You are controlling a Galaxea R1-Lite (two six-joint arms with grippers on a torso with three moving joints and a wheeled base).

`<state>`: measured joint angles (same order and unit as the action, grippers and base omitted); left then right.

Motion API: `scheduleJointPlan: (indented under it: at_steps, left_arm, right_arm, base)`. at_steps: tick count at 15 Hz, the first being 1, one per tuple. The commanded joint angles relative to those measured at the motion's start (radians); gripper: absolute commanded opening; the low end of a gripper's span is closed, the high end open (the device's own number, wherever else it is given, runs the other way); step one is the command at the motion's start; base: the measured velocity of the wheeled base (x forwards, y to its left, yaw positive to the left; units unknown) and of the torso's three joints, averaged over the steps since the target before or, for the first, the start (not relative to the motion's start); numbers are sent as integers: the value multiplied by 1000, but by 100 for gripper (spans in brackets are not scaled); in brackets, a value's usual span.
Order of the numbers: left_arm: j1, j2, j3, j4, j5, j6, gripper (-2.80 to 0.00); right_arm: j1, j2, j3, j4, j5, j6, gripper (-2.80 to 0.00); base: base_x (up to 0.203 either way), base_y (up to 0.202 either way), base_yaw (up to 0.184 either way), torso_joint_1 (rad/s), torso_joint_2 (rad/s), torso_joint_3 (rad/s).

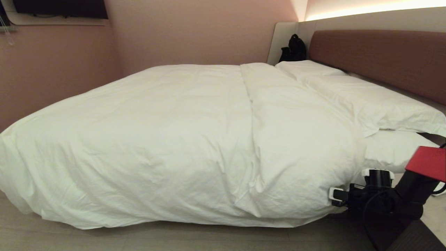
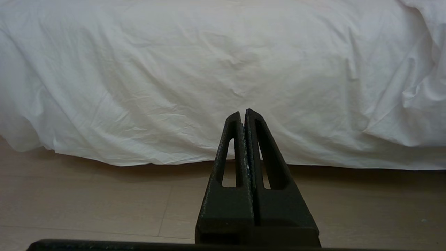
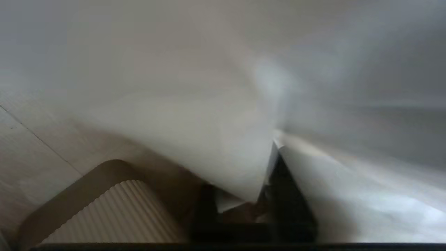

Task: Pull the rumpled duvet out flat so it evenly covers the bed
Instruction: Flatten the corners of the folded blanket

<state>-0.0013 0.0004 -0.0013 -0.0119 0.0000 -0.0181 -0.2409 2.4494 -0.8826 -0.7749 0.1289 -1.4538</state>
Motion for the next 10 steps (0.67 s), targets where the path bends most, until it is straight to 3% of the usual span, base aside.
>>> scheduleJointPlan:
  at_steps: [1, 10]
  left_arm:
    - [0, 0, 0, 0, 0, 0, -280]
    - [0, 0, 0, 0, 0, 0, -280]
  right_arm:
    - [0, -15, 4, -3, 1, -8, -280]
    - [-11, -176, 110, 114, 18, -7, -280]
  base:
    - [0, 0, 0, 0, 0, 0]
    - [0, 0, 0, 0, 0, 0]
